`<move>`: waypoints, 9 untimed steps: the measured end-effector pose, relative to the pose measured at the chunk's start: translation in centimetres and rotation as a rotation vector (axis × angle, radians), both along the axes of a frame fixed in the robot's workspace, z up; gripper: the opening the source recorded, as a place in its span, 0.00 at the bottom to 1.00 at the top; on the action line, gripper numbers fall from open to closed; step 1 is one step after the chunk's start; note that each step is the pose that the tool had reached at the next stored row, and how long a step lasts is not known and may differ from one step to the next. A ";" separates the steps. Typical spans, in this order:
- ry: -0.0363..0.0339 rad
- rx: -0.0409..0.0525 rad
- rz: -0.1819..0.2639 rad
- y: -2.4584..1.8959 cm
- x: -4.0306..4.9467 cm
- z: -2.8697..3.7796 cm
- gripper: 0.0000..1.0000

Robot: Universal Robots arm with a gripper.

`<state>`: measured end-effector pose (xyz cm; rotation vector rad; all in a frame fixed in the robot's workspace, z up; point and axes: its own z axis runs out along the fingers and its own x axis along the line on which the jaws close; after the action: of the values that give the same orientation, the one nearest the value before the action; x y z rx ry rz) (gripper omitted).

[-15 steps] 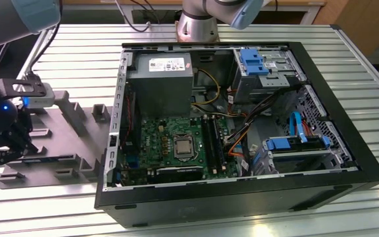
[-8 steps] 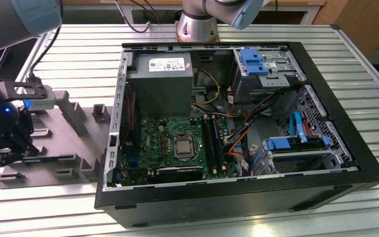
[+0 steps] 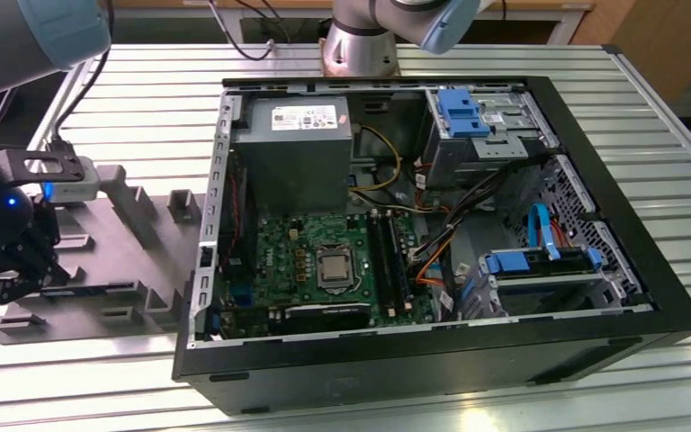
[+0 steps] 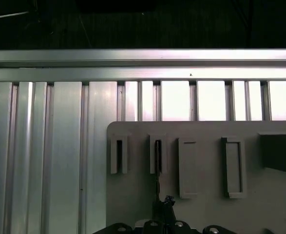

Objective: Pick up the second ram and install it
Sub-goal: 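Pick up the second ram and move it above second insertion slot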

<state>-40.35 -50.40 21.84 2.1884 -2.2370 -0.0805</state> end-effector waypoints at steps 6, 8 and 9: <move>0.0001 0.0000 0.000 0.00 0.00 -0.01 0.11; 0.0001 0.0000 0.000 0.00 0.00 -0.01 0.11; 0.0000 0.0000 0.000 0.00 0.00 -0.01 0.11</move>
<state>-40.35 -50.40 21.83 2.1883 -2.2370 -0.0805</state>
